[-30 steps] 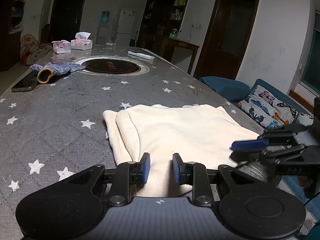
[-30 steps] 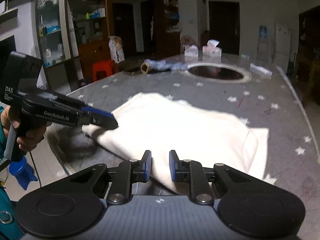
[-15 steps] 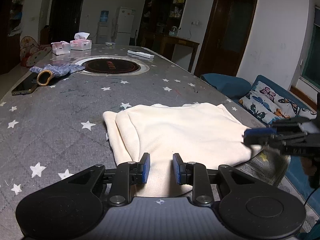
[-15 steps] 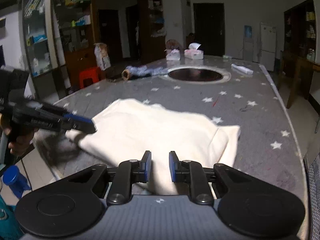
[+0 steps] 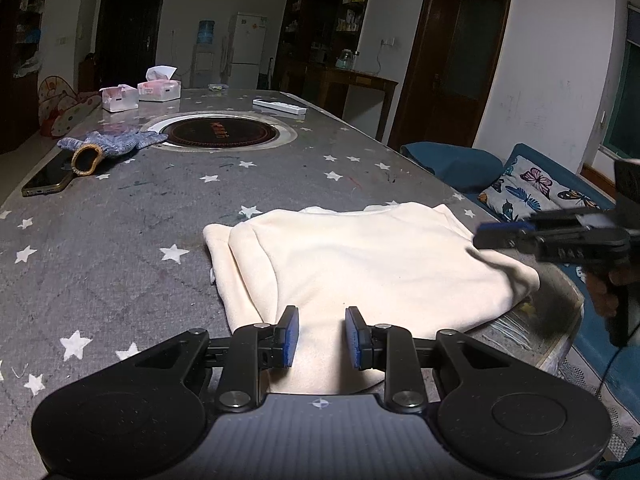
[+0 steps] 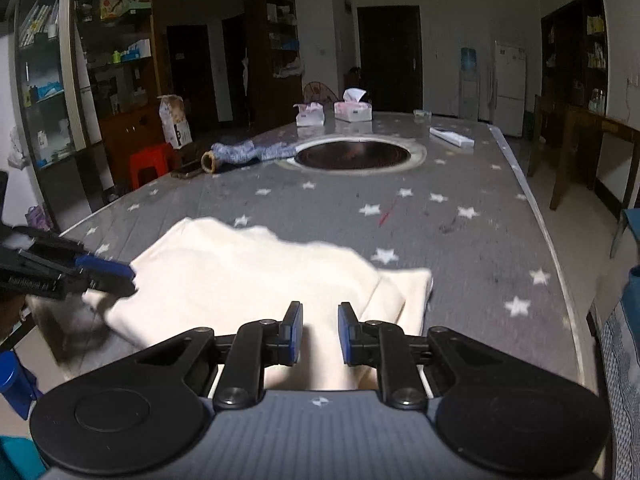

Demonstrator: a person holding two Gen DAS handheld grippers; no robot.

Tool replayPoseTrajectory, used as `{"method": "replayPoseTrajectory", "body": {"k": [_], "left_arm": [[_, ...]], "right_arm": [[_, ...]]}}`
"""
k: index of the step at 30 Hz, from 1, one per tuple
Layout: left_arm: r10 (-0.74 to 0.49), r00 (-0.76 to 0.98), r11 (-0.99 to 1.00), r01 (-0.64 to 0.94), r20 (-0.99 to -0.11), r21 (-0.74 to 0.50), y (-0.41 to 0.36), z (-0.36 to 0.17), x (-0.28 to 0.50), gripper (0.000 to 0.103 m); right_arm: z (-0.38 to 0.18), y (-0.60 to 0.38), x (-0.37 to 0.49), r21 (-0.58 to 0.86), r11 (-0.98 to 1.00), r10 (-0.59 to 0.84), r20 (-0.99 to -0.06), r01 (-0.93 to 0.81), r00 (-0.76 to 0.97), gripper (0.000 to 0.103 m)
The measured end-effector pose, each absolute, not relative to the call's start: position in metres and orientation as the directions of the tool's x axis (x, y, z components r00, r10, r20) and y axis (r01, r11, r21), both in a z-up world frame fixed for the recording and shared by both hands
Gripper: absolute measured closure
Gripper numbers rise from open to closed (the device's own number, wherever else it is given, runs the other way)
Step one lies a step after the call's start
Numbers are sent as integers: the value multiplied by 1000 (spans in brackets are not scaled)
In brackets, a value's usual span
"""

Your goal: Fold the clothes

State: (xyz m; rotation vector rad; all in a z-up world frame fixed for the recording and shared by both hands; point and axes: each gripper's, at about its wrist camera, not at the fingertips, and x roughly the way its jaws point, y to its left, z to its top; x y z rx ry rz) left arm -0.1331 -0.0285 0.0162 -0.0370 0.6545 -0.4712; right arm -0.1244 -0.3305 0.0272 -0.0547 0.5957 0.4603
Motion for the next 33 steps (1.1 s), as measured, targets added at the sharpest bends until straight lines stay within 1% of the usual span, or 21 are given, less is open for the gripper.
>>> {"method": "replayPoseTrajectory", "body": {"k": [2, 5, 8, 12, 18, 20, 23, 26, 30, 33], "left_arm": [[-433, 692, 894, 409, -578, -181, -28, 16, -133, 75], [-434, 691, 894, 409, -578, -183, -28, 17, -133, 75], [-436, 690, 893, 410, -578, -184, -28, 16, -133, 75], [-435, 690, 893, 410, -578, -183, -28, 16, -132, 74], [-435, 690, 894, 406, -578, -188, -28, 16, -132, 74], [-436, 689, 894, 407, -578, -189, -27, 16, -132, 74], [-440, 688, 892, 409, -577, -191, -26, 15, -132, 74], [-444, 685, 890, 410, -577, -197, -26, 16, -132, 72], [-451, 682, 886, 421, -576, -196, -28, 23, -130, 70], [-453, 690, 885, 426, -564, -191, -30, 31, -123, 70]], "right_arm": [[26, -329, -116, 83, 897, 405, -550, -435, 730, 86], [14, -328, -102, 87, 899, 396, -579, -428, 713, 86], [15, -331, -99, 94, 903, 391, -583, -419, 712, 86], [28, -325, -95, 55, 899, 387, -563, -434, 730, 86], [29, -306, -70, 59, 887, 410, -557, -457, 723, 86], [25, -300, -61, 61, 887, 409, -566, -458, 716, 86], [12, -297, -45, 54, 904, 363, -621, -424, 694, 87], [14, -299, -43, 63, 905, 363, -629, -421, 687, 87], [26, -292, -45, 52, 897, 376, -614, -440, 694, 87], [30, -284, -40, 73, 887, 403, -606, -457, 686, 87]]}}
